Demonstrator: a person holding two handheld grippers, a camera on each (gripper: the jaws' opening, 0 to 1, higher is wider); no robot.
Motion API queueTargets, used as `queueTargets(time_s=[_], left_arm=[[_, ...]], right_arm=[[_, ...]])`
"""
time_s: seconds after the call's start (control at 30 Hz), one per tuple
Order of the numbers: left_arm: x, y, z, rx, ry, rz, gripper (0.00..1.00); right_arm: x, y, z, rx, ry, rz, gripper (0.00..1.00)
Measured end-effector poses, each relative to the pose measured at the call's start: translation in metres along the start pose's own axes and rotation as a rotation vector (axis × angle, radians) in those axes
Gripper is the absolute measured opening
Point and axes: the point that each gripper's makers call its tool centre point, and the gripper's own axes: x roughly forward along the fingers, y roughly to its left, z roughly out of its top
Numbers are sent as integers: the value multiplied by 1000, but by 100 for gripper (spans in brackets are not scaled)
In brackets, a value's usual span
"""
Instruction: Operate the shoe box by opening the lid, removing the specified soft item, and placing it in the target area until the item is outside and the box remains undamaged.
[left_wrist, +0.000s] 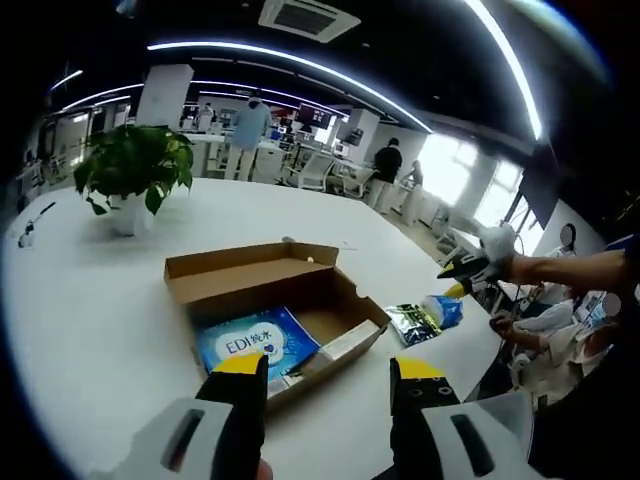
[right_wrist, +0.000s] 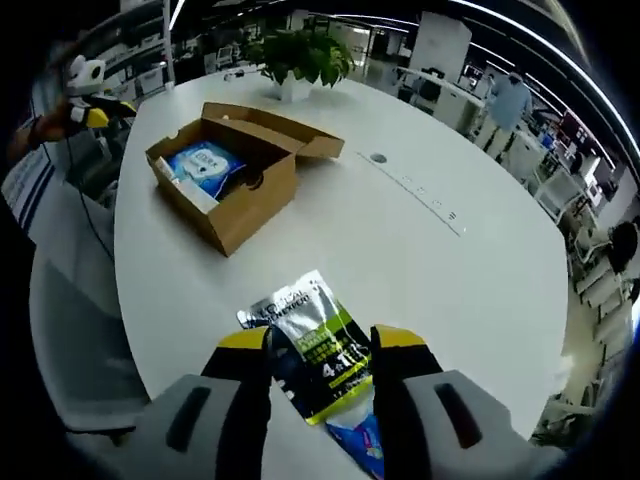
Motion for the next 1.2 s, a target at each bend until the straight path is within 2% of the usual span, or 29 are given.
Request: queueTargets(time_s=[0.17, 0.27, 0.53, 0.7, 0.93, 1.2], left_arm=[[-5, 7, 0, -1, 0, 21, 50], [-7, 10, -2, 2, 6, 29, 50], [-11, 16, -3, -14, 3, 48, 50], [-14, 18, -5, -20, 1, 57, 50], [-16, 15, -7, -26, 0, 61, 50], [-16, 19, -9, -31, 3, 61, 50]], right_arm=[[18, 29, 41, 85, -109, 87, 44], [31, 43, 59, 93, -131, 112, 45], [64, 80, 79, 5, -114, 182, 44], [72, 88, 85, -6, -113, 205, 42], [79, 90, 105, -4, -153, 206, 38], [93, 103, 119, -15, -156, 236, 39]])
